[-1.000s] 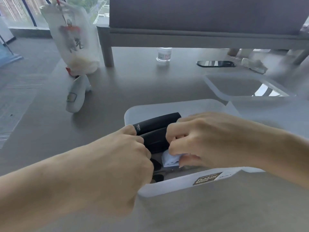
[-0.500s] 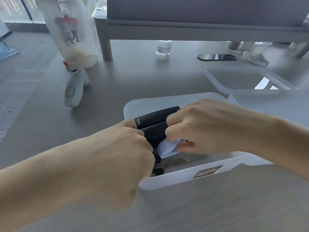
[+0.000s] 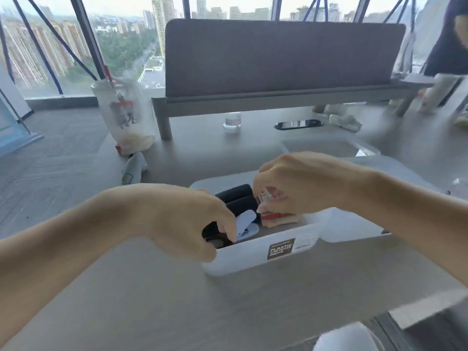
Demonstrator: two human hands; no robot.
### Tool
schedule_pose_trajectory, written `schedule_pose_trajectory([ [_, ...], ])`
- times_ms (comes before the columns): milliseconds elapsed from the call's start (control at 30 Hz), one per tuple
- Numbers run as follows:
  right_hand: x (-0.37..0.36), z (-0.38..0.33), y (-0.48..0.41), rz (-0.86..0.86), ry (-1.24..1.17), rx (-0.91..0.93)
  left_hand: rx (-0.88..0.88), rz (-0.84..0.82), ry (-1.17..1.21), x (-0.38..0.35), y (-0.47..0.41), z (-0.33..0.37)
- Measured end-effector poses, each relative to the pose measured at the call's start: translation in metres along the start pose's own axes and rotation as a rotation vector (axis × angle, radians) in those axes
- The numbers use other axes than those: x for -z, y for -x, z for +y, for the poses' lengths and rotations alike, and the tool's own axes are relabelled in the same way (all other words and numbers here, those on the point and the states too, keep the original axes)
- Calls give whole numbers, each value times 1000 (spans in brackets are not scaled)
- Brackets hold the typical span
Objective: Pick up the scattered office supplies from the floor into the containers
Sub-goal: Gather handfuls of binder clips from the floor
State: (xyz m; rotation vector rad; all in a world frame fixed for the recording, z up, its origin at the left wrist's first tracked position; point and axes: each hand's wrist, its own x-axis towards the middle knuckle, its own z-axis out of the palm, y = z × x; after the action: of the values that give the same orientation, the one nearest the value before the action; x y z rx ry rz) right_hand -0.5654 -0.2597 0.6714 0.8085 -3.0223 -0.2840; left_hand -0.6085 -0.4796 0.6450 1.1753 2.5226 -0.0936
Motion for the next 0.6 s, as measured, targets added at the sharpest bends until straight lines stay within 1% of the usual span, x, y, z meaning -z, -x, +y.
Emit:
schedule_pose_trajectory([
  [100,4,-5,45,47,-200,-177,-71,27,-25,15,17,29],
  [167,4,-14,86,67,-266,-294,-134,69,-44,22,25,56],
  [300,6,-45,175,84,-234,-504,-246,143,-144,12,33,109],
  [467,15,-114,276,69,-185,-667,-401,222,-168,-16,69,190],
  [600,16,-182,342,25,-188,-814,-567,188,-185,-45,96,260],
])
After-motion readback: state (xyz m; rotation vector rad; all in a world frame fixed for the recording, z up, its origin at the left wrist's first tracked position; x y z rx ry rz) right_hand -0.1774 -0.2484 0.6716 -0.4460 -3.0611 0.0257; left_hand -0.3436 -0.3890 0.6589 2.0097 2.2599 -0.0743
